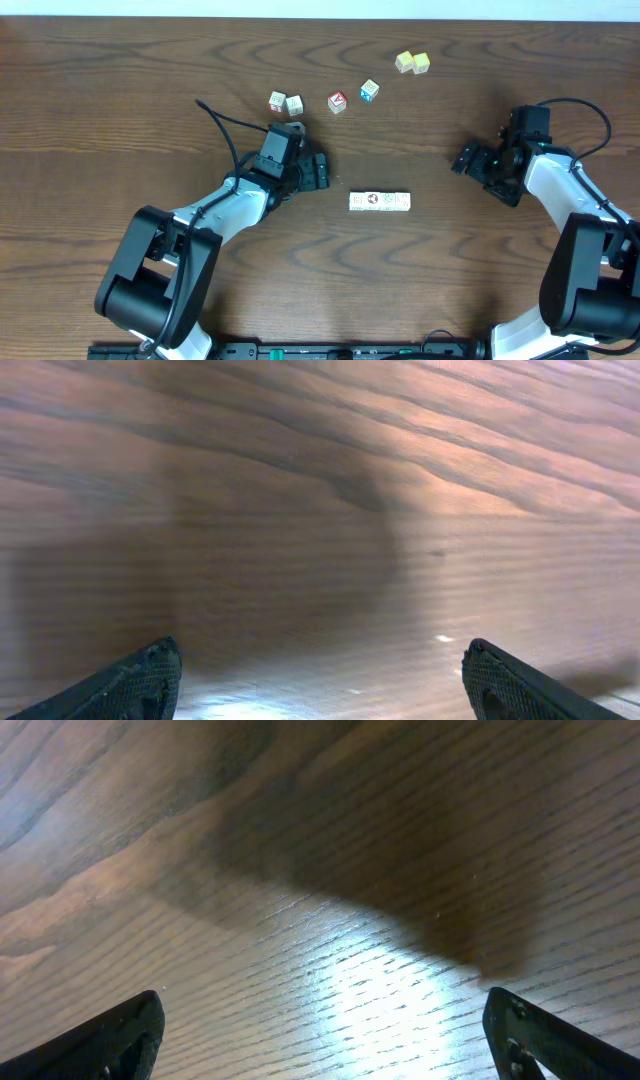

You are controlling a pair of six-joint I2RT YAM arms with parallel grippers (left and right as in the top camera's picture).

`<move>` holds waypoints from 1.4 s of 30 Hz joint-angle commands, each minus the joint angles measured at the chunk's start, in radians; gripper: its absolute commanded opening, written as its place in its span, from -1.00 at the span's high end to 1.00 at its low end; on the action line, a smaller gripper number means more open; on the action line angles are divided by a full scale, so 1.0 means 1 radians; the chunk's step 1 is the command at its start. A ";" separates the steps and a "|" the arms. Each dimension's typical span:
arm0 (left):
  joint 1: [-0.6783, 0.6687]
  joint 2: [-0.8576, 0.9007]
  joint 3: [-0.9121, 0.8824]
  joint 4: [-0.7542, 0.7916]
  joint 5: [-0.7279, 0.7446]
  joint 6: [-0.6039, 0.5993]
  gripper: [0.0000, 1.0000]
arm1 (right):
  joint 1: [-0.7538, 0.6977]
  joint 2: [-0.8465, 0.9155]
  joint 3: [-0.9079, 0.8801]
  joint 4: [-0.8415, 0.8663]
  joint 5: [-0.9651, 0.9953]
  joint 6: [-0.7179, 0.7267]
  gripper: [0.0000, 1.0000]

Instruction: Lift 4 blocks

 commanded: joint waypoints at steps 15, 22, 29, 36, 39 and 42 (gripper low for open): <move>0.005 -0.007 -0.002 -0.008 -0.090 0.042 -0.81 | -0.003 0.009 0.013 0.003 -0.005 0.014 -0.99; 0.004 -0.007 -0.002 -0.008 -0.090 0.042 -0.81 | -0.003 0.009 0.013 0.003 -0.005 0.014 -0.99; 0.004 -0.007 -0.002 -0.008 -0.090 0.042 -0.81 | -0.003 0.009 0.013 0.003 -0.005 0.014 -0.98; 0.004 -0.007 -0.002 -0.008 -0.090 0.042 -0.81 | -0.003 0.009 0.013 0.003 -0.005 0.014 -0.98; 0.004 -0.007 -0.002 0.001 -0.088 0.037 -0.81 | -0.003 0.009 0.013 0.006 -0.020 0.031 -0.99; 0.004 -0.007 -0.002 0.000 -0.039 -0.052 -0.81 | -0.003 0.009 0.013 0.003 -0.089 0.060 -0.99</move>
